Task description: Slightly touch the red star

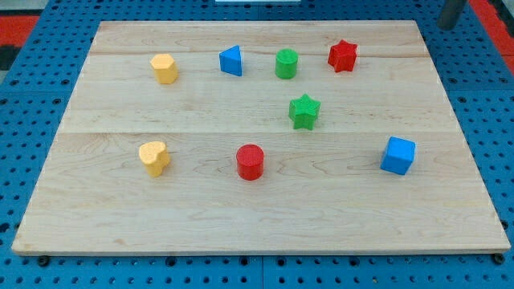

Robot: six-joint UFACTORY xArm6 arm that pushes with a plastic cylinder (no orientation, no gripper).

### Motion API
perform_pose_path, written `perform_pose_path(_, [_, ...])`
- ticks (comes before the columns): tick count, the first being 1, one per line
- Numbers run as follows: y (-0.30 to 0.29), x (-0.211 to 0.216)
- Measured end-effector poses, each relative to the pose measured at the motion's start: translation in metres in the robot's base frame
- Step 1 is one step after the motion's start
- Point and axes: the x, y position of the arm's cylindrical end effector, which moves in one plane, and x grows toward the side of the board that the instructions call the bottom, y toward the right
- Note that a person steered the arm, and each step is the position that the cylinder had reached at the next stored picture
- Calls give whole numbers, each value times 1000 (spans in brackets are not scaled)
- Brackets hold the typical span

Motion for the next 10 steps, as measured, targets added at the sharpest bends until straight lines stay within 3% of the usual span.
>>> perform_pose_path(1, [0, 1])
perform_pose_path(2, [0, 41])
perform_pose_path(4, [-75, 156])
perform_pose_path(6, [-197, 128])
perform_pose_path(8, [-243, 113])
perform_pose_path(9, [-254, 87])
perform_pose_path(10, [-206, 80])
